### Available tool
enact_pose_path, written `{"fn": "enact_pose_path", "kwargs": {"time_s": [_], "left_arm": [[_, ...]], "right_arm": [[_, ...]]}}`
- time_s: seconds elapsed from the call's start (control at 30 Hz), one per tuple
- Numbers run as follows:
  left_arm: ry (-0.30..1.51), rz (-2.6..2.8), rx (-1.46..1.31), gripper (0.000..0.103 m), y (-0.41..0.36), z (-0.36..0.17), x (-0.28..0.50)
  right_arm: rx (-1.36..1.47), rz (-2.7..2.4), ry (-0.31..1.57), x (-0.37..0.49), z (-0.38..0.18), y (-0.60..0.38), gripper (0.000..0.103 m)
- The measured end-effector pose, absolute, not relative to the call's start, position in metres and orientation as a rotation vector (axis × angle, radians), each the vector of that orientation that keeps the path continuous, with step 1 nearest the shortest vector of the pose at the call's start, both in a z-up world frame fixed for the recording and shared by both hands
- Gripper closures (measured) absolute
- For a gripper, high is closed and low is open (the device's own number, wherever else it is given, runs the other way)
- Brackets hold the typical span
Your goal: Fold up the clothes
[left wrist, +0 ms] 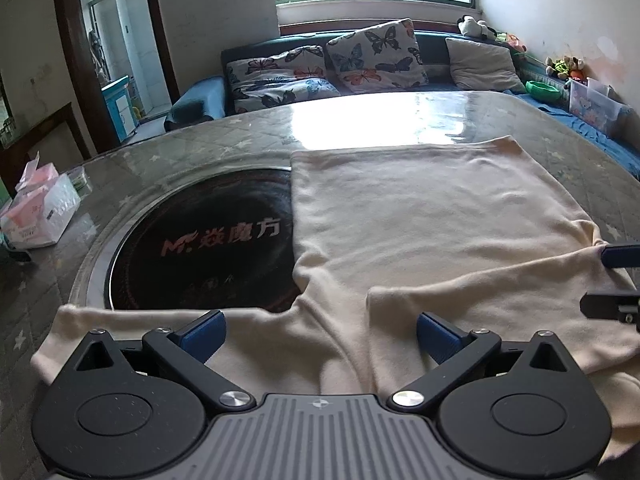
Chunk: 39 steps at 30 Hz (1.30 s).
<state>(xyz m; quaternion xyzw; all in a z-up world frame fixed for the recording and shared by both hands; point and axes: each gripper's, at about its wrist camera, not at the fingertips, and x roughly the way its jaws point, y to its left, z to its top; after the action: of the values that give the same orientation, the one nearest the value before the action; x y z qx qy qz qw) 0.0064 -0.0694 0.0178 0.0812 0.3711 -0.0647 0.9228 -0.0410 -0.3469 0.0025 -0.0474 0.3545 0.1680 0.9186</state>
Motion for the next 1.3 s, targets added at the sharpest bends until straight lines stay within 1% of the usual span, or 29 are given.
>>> {"fn": "enact_pose_path", "kwargs": {"time_s": [0.07, 0.17, 0.57, 0.77, 1.3], "left_arm": [[0.765, -0.130, 0.159, 0.000, -0.065, 0.017, 0.003], [0.766, -0.127, 0.148, 0.000, -0.060, 0.017, -0.001], [0.760, -0.142, 0.127, 0.000, -0.047, 0.018, -0.014], [0.757, -0.130, 0.099, 0.000, -0.036, 0.020, -0.017], [0.733, 0.076, 0.017, 0.000, 0.042, 0.025, -0.008]], "right_arm": [[-0.117, 0.350, 0.736, -0.044, -0.001, -0.341, 0.043], [-0.143, 0.351, 0.739, -0.048, -0.004, -0.333, 0.040], [-0.197, 0.360, 0.714, -0.057, -0.001, -0.310, 0.038], [-0.217, 0.405, 0.704, -0.050, 0.001, -0.291, 0.032], [-0.211, 0.435, 0.727, -0.044, -0.006, -0.268, 0.031]]}}
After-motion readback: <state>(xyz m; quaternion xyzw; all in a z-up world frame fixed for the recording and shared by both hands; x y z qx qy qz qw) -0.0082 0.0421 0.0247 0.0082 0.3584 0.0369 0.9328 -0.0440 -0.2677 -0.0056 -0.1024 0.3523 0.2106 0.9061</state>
